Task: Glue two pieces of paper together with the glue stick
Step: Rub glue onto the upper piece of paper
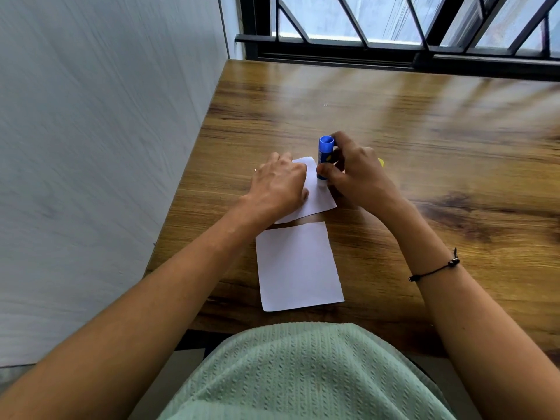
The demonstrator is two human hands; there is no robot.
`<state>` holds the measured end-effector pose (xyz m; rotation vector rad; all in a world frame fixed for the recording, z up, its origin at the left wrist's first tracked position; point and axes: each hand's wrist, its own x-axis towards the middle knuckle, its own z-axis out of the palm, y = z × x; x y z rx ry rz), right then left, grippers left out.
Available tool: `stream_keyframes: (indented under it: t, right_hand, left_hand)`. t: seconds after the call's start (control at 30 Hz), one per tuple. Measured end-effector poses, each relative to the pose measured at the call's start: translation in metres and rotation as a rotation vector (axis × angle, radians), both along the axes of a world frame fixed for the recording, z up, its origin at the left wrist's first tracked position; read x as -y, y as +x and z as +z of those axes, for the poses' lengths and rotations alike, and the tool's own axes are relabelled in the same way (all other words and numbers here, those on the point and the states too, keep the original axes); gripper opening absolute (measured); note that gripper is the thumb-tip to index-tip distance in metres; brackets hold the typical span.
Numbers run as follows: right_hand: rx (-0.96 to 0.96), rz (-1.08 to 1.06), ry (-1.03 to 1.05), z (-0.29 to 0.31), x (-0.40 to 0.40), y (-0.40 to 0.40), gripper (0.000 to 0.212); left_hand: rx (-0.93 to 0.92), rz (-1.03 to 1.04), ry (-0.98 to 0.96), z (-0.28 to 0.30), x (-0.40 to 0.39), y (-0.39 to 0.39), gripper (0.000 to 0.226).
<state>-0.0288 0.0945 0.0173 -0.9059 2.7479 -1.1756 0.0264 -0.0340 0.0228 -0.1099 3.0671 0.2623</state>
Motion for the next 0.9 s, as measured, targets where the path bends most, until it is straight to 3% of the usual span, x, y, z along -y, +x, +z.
stream_keyframes:
  t: [0.63, 0.9]
  right_hand:
    - [0.028, -0.009, -0.020, 0.001, -0.034, 0.028, 0.026]
    - [0.021, -0.083, -0.103, 0.010, -0.033, 0.025, 0.021]
  left_hand:
    - [-0.056, -0.016, -0.048, -0.007, 0.003, -0.013, 0.038]
    - [-0.123, -0.032, -0.316, -0.004, 0.002, -0.020, 0.032]
